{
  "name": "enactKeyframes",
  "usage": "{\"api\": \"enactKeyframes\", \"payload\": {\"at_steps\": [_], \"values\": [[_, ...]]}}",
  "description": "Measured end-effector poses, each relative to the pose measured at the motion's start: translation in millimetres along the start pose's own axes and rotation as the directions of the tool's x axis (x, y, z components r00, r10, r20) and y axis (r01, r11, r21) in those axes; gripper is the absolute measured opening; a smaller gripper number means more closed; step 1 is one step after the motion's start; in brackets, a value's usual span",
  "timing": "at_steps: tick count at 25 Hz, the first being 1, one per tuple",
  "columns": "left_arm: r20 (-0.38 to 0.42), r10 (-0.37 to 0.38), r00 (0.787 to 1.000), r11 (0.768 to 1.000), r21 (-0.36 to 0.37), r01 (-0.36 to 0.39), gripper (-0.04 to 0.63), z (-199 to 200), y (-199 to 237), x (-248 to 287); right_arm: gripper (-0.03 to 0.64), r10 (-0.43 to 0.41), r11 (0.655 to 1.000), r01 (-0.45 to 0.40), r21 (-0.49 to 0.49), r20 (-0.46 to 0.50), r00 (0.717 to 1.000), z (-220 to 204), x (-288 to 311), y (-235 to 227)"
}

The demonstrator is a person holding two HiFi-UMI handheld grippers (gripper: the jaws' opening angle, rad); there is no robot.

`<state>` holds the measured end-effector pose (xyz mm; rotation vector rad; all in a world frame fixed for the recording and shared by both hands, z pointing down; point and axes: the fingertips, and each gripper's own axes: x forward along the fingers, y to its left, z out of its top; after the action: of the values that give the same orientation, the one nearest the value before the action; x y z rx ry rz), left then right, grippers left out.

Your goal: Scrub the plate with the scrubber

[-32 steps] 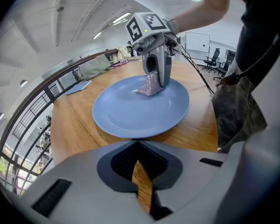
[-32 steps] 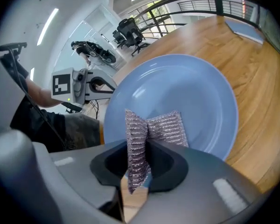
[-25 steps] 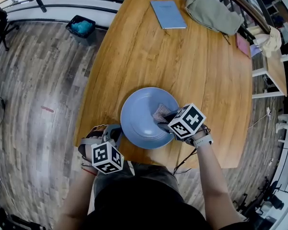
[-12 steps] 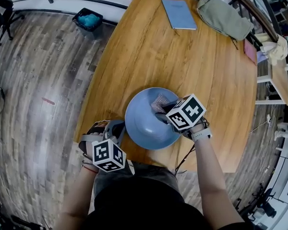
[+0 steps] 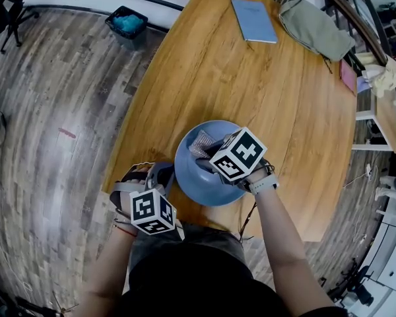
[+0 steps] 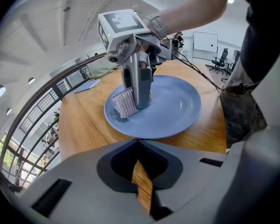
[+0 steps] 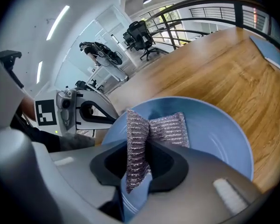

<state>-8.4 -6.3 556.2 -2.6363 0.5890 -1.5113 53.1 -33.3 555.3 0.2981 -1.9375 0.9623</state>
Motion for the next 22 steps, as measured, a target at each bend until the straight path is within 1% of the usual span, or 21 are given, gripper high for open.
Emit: {"api": "enactKeyframes", "payload": {"at_steps": [3,7,10,12,14,16,18,22], "values": [[-0.001,0.002,1.000,1.000,-0.003,-0.002,-0.003,-1,0,0,0.093,0.025,1.000,-0.025,-0.015,0.004,1.000,2,8,11],[-0.004,-0.004,1.000,1.000,-0.018,0.004,-0.003,-1,0,2,0.093,0.079,0.997,-0.079,-0.013,0.025,0.997,6,17,28],[-0.007,-0.005,1.000,1.000,-0.017,0.005,-0.003,-2,0,2,0.094,0.073,0.997,-0.072,-0.025,0.041,0.996,5,20,33],[-0.009,-0.013,1.000,1.000,-0.022,0.013,-0.003,-2,-1,3,0.092,0.073,0.997,-0.071,-0.031,0.069,0.995,6,20,35],[-0.012,-0.024,1.000,1.000,-0.020,0.024,-0.003,-3,-2,4,0.092,0.092,0.995,-0.088,-0.035,0.109,0.990,7,19,38],[-0.012,-0.033,0.999,0.999,-0.012,0.033,-0.003,-4,-3,6,0.092,0.125,0.992,-0.123,-0.023,0.161,0.979,8,15,41],[-0.004,-0.053,0.999,0.998,-0.018,0.053,-0.003,-5,-6,4,0.092,0.172,0.984,-0.177,0.007,0.218,0.961,7,8,48],[0.008,-0.113,0.994,0.992,-0.052,0.114,-0.003,-7,-12,-8,0.091,0.267,0.946,-0.312,0.086,0.339,0.902,-4,-12,67]]}}
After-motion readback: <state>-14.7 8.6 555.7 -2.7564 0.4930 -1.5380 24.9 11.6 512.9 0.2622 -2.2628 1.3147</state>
